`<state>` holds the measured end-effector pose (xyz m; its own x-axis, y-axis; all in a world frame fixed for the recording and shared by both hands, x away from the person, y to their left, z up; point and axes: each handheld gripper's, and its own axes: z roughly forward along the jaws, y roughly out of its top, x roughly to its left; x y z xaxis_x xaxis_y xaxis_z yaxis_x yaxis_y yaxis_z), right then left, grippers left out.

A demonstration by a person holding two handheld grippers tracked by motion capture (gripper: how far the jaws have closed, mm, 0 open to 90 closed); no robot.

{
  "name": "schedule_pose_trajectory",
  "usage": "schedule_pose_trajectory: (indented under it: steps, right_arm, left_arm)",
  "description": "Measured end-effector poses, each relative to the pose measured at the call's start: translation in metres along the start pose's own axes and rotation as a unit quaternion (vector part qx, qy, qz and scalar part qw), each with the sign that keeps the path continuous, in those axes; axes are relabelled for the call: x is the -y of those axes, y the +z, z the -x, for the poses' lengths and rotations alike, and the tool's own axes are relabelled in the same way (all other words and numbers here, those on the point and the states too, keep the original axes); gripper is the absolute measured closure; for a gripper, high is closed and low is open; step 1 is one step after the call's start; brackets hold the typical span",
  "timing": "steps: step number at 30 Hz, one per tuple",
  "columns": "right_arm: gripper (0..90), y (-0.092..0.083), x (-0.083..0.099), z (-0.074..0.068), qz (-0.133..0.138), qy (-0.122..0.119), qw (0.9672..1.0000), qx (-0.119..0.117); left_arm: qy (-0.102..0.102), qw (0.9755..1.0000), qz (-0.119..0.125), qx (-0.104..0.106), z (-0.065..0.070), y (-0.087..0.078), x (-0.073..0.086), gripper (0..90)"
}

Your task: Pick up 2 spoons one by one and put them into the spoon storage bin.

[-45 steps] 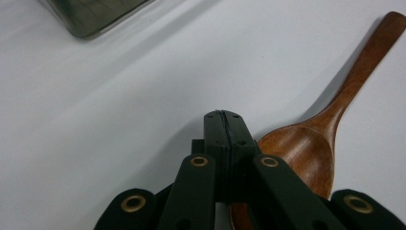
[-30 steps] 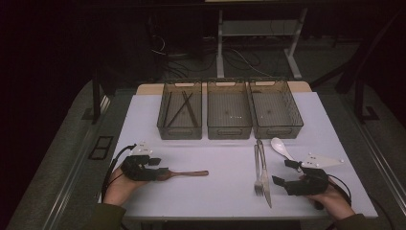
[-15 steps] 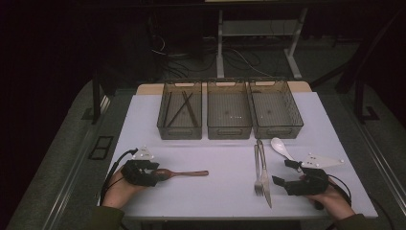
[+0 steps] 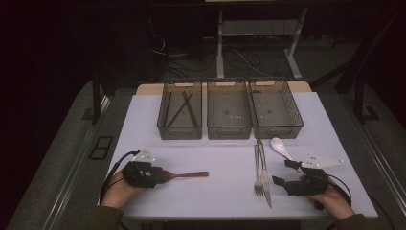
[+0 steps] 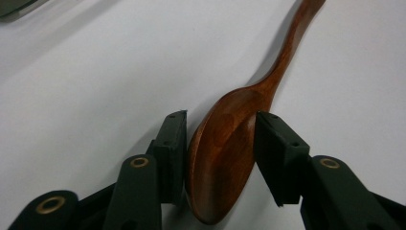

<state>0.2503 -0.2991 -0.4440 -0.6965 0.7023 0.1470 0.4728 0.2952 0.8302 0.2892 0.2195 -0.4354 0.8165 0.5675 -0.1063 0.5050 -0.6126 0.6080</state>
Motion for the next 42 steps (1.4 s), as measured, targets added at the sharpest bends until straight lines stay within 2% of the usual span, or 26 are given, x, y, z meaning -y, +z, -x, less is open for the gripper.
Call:
schedule_pose_trajectory:
  steps: [10,17,22,33,42]
  right_arm:
    - [17.1,0.000,0.000,0.000,-0.001,0.000,1.0000,0.000]
    - [17.2,0.000,0.000,0.000,-0.001,0.000,1.0000,0.000]
    - [17.1,0.000,0.000,0.000,-0.001,0.000,1.0000,0.000]
    - [17.1,0.001,0.000,-0.001,-0.001,-0.002,1.0000,-0.001]
    - [17.1,0.008,-0.001,-0.005,-0.006,-0.013,0.9999,0.004]
  left_arm:
    - [0.017,0.9996,-0.006,0.021,0.002,0.000,0.000,68.4]
    - [0.036,0.9991,-0.012,0.021,0.005,0.001,-0.002,75.8]
    - [0.043,0.9988,-0.015,0.022,0.006,0.001,-0.003,77.4]
    - [0.037,0.9986,-0.019,0.034,0.008,0.003,-0.007,78.4]
    - [0.026,0.9991,0.009,0.032,0.011,0.000,-0.015,78.4]
